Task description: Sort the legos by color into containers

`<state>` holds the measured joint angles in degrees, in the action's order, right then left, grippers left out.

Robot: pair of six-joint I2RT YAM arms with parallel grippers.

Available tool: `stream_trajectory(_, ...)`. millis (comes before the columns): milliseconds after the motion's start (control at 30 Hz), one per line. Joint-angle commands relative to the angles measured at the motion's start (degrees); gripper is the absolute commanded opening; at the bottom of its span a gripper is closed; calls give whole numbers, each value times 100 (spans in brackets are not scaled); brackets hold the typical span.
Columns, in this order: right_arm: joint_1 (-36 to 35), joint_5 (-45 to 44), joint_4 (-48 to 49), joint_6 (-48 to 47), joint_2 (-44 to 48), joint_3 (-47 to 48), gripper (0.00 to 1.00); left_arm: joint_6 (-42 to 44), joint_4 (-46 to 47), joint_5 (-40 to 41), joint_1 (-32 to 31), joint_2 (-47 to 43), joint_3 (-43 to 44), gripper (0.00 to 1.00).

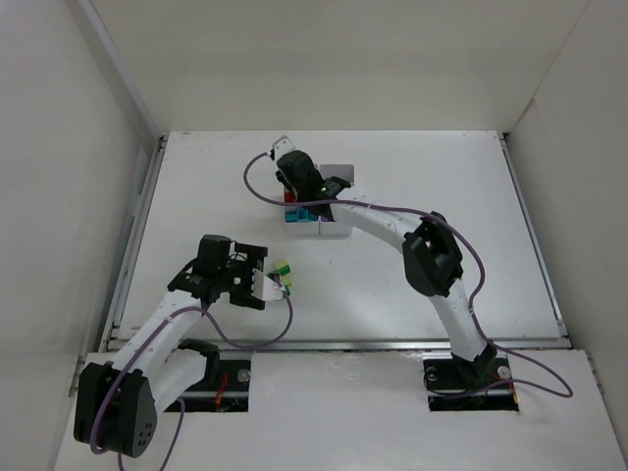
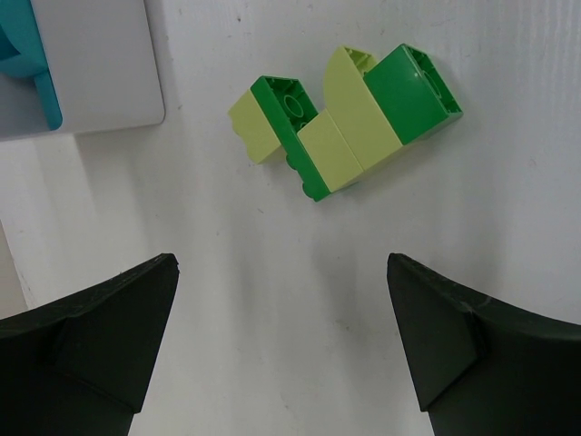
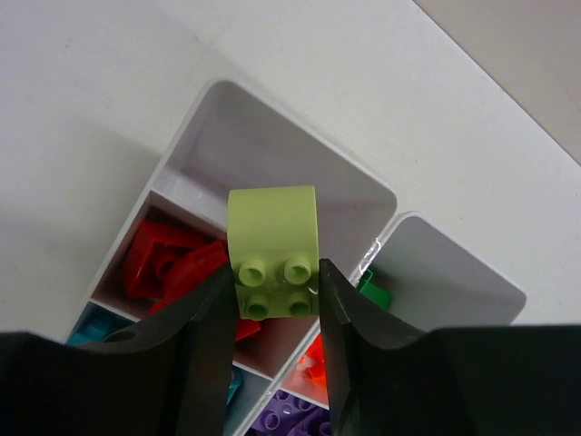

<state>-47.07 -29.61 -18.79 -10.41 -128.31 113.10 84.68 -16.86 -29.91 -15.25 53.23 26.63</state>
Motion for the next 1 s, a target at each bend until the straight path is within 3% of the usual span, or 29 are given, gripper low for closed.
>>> stream_trajectory(0,-22,-160,384,-92,122,283,0,-119,60,-50,39,-67,-27,100)
stream_trajectory(600,31,-379,710,-40,-335,731,2,-119,113,-103,39,-15,26,100)
stream_trajectory(667,31,-379,710,-40,-387,670,9,-119,113,-103,39,-15,26,100)
stream_trajectory(700,31,-379,710,-40,-388,600,19,-119,113,-103,39,-15,26,100)
stream_trajectory(767,31,-432,710,-40,-388,521,31,-119,113,-103,39,-15,26,100)
stream_trajectory(800,31,-432,710,-40,-388,520,49,-119,113,-103,39,-15,26,100)
stream_trajectory(833,31,-484,710,-40,-388,468,56,-119,113,-103,39,-15,26,100)
stream_trajectory(967,31,-485,710,-40,-317,520,74,-67,113,-155,39,-15,26,100)
